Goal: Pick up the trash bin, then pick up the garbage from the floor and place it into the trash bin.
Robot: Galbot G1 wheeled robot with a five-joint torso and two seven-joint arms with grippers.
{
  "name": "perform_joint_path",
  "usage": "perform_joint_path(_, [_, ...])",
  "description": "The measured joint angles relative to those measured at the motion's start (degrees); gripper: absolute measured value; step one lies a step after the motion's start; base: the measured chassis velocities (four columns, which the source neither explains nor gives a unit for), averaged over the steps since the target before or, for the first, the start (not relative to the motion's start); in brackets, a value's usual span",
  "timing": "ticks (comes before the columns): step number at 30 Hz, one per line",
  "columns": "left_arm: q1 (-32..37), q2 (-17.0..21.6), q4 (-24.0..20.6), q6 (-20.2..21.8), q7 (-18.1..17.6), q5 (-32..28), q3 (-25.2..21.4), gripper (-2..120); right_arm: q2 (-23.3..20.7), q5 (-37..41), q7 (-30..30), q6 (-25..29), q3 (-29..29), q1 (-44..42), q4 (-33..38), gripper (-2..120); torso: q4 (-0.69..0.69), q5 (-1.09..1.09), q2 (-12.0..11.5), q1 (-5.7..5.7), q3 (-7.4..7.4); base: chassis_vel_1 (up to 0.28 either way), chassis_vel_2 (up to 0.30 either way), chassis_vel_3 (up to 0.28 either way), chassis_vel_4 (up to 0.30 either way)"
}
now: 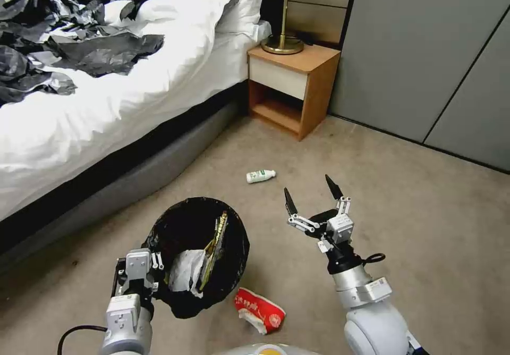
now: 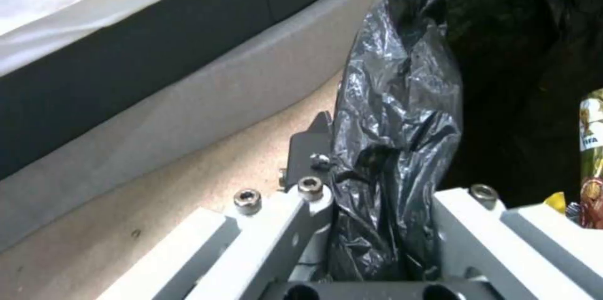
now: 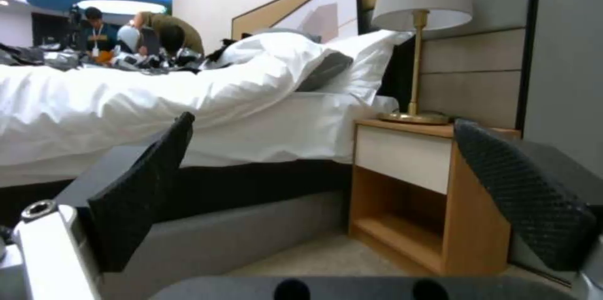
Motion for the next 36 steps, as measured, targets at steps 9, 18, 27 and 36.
perform_joint_path(9, [-0.17,-0.06,0.17,0.05,-0.02,0.00,0.03,4,0.12,-0.01,-0.35,0.99,-0.07,0.97,-0.70,100,0.00,0.00,0.00,0.01,0.01,0.048,-0.046,-0.051,0.049])
perform_joint_path(18, [-0.38,0.06,0.13,0.24,-0.05,-0.50,-0.38,4,-1.29,-0.87,-1.88,0.36,0.36,2.59,-2.76,100,0.00,0.00,0.00,0.01,0.01,0.000,0.000,0.000,0.000])
perform_joint_path(27, [-0.57,0.17,-0.84,0.61,-0.16,-1.68,-1.41,4,-7.00,-2.37,-8.21,-6.88,-3.63,7.19,-10.05,100,0.00,0.00,0.00,0.01,0.01,0.000,0.000,0.000,0.000])
perform_joint_path(36, [-0.52,-0.48,-1.93,0.68,-0.26,-2.00,-1.90,4,-14.05,0.57,-17.39,-13.98,-15.17,14.17,-20.35,100,0.00,0.00,0.00,0.01,0.01,0.000,0.000,0.000,0.000])
